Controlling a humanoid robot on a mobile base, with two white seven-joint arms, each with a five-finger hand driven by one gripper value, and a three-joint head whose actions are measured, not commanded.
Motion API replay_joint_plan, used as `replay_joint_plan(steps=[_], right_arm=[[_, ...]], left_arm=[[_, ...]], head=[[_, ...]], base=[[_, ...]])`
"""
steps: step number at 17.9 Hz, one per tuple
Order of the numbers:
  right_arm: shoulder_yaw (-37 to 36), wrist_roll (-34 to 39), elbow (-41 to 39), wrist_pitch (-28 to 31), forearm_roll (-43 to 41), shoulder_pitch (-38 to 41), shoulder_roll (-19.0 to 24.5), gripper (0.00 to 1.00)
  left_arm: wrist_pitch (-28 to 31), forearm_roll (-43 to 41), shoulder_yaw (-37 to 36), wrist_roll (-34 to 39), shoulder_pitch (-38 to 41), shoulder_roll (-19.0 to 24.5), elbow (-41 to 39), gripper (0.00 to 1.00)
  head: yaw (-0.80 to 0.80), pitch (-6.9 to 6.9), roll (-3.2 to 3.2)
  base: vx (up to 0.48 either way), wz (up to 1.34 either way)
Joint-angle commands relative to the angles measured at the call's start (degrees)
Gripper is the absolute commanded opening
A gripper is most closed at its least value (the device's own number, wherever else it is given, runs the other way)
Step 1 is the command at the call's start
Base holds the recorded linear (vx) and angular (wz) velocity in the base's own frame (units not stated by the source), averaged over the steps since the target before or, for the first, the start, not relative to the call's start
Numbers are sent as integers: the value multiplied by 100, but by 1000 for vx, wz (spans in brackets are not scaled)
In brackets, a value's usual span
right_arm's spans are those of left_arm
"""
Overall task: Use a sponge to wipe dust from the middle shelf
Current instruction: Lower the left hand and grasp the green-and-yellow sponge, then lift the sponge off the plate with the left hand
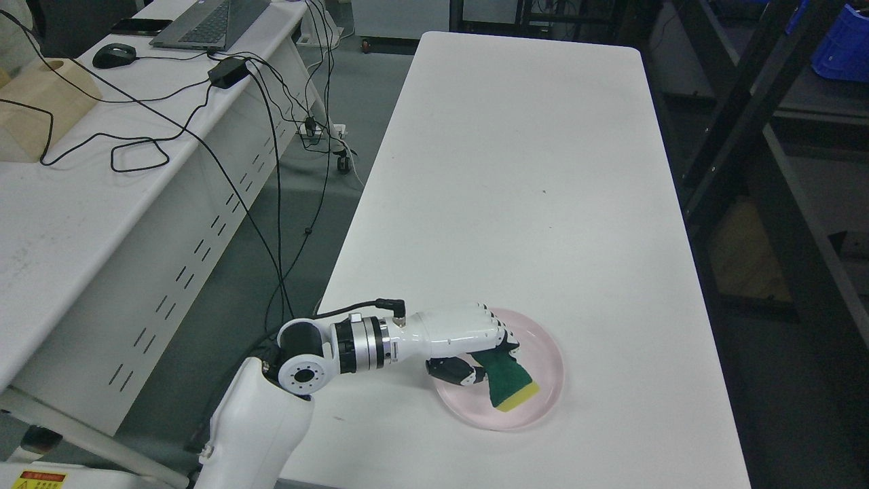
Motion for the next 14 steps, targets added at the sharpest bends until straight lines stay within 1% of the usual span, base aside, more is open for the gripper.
replay_joint_plan(steps=[1,2,3,4,5,7,8,10,12,14], right_arm=[[0,-3,-100,1,0,0,-100,100],[0,-3,-100,1,0,0,-100,100],[0,-3,-100,1,0,0,-100,100],[0,-3,-100,1,0,0,-100,100],[0,-3,-100,1,0,0,-100,100],[0,-3,-100,1,0,0,-100,100],[0,-3,-100,1,0,0,-100,100],[9,-3,-100,1,0,0,-100,100],[0,-3,-100,1,0,0,-100,100],[0,-3,-100,1,0,0,-100,100]], left_arm=[[107,1494,947,534,62,49,3,0],[194,1829,1105,824,62,49,3,0],[395,2181,1280,1297,97,49,-23,0],[658,2497,1482,1945,141,49,-41,0],[931,2727,1693,2761,176,49,-58,0],[1336,2869,1931,4449,325,49,-137,0],[1494,2878,1976,5040,483,49,-277,0],[1654,2939,1959,5554,1052,49,-541,0],[1654,3176,1959,5555,1397,49,-586,0],[1645,3545,1985,5564,1556,49,-629,0]], head=[[0,0,0],[0,0,0],[0,0,0],[0,0,0],[0,0,0],[0,0,0],[0,0,0],[0,0,0],[0,0,0],[0,0,0]], base=[[0,0],[0,0],[0,0],[0,0],[0,0],[-11,0],[-22,0],[-51,7],[-86,55],[-100,31]])
